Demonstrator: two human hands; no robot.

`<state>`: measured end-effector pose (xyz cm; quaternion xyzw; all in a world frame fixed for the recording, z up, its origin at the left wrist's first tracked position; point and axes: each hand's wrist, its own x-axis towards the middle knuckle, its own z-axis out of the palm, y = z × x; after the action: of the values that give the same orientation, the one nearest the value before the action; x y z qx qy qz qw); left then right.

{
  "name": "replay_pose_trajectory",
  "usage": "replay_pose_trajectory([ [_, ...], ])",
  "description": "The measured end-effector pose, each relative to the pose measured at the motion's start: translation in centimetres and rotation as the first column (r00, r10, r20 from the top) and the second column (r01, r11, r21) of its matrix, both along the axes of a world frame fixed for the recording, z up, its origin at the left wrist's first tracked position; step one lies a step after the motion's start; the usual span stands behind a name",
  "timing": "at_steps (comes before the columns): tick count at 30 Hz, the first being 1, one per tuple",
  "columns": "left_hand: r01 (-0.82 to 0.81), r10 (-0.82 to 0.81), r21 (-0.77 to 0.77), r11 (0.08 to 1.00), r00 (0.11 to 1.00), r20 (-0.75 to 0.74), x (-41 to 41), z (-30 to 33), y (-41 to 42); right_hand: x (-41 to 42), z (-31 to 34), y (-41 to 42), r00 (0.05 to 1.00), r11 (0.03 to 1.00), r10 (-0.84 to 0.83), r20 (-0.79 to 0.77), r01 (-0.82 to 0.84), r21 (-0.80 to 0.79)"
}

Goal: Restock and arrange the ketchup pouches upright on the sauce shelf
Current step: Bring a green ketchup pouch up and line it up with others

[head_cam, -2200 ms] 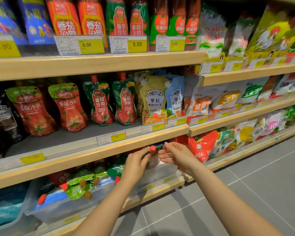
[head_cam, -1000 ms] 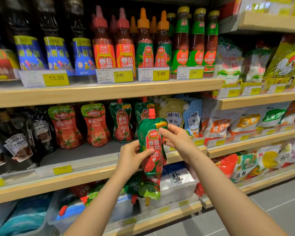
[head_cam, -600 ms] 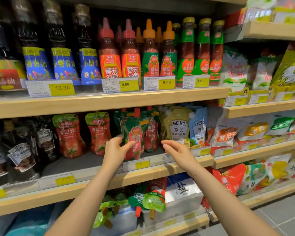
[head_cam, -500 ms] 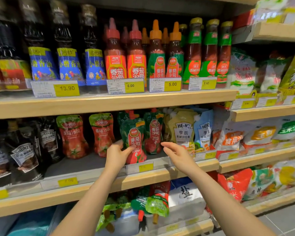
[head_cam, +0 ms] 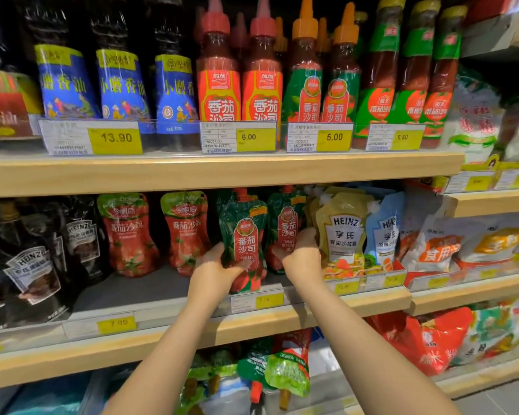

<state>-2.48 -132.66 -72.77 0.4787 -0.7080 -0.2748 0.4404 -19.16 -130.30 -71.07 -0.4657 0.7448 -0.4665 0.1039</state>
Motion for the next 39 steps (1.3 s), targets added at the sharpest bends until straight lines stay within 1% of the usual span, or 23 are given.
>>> replay_pose_trajectory([
  [1,0.000,0.000,-0.011,1.000,1.000,-0.008,-0.1,0.0,-0.1,0.1,-0.1,-0.5,0.998,1.000,-0.001,0.064,0.002,-0.017],
  [2,0.000,-0.001,-0.014,1.000,1.000,-0.023,-0.1,0.0,-0.3,0.1,-0.1,-0.9,0.993,1.000,-0.015,0.119,0.014,0.005],
  [4,0.003,-0.004,-0.004,1.000,0.999,-0.052,-0.2,0.0,-0.5,-0.2,-0.1,-1.7,0.987,0.993,-0.062,0.151,0.046,0.104],
  [6,-0.004,0.004,0.001,1.000,0.999,-0.048,-0.3,-0.1,-0.8,-0.5,-0.3,-2.3,0.994,0.986,-0.063,0.090,0.048,0.162],
  [9,-0.012,0.012,0.000,1.000,0.999,-0.045,-0.4,-0.1,-0.9,-1.0,-0.6,-2.6,0.998,0.982,-0.057,0.014,0.054,0.180],
  [13,-0.013,0.013,-0.007,1.000,0.999,-0.035,-0.5,-0.1,-0.8,-1.8,-0.7,-2.8,0.993,0.976,-0.088,-0.076,0.101,0.191],
  [18,-0.024,0.024,0.043,0.999,1.000,-0.008,-0.6,-0.2,-1.1,-2.6,-0.7,-2.8,0.954,0.919,-0.060,-0.295,0.168,0.356],
  [20,-0.031,0.031,0.065,0.997,1.000,-0.003,-0.7,-0.1,-1.1,-2.5,-0.4,-2.6,0.946,0.907,-0.065,-0.318,0.189,0.377],
  [22,-0.030,0.030,0.064,0.997,1.000,0.006,-0.7,-0.1,-1.0,-2.2,-0.1,-1.7,0.959,0.921,-0.068,-0.274,0.166,0.352],
  [24,-0.034,0.032,0.066,0.997,0.999,0.019,-0.7,0.1,-0.8,-1.9,-0.1,0.1,0.983,0.968,-0.028,-0.181,0.072,0.242],
  [25,-0.039,0.037,0.071,0.997,0.999,0.019,-0.6,0.2,-0.6,-1.8,-0.2,1.3,0.984,0.982,0.021,-0.177,0.014,0.191],
  [27,-0.074,0.073,0.079,0.994,0.997,0.026,-0.4,0.3,0.0,-2.3,-0.6,4.1,0.948,0.981,0.164,-0.274,-0.129,0.142],
  [29,-0.143,0.136,0.082,0.986,0.987,0.086,-0.5,0.3,0.4,-3.8,-1.5,6.3,0.877,0.961,0.277,-0.393,-0.261,0.094],
  [30,-0.180,0.170,0.076,0.981,0.977,0.130,-0.7,0.3,0.5,-4.8,-1.9,7.2,0.847,0.958,0.281,-0.451,-0.277,0.078],
  [32,-0.233,0.218,0.062,0.970,0.957,0.194,-1.6,0.4,0.7,-6.6,-2.5,8.3,0.831,0.972,0.221,-0.510,-0.232,0.042],
  [34,-0.254,0.234,0.076,0.964,0.951,0.204,-2.5,0.5,0.8,-7.5,-3.3,8.5,0.835,0.978,0.189,-0.517,-0.205,0.027],
  [37,-0.248,0.226,0.106,0.963,0.957,0.183,-3.4,0.7,0.4,-7.4,-4.2,8.0,0.847,0.977,0.185,-0.498,-0.212,0.001],
  [39,-0.249,0.218,0.140,0.958,0.954,0.204,-3.7,1.0,-0.2,-7.3,-4.8,7.8,0.838,0.980,0.146,-0.526,-0.196,-0.040],
])
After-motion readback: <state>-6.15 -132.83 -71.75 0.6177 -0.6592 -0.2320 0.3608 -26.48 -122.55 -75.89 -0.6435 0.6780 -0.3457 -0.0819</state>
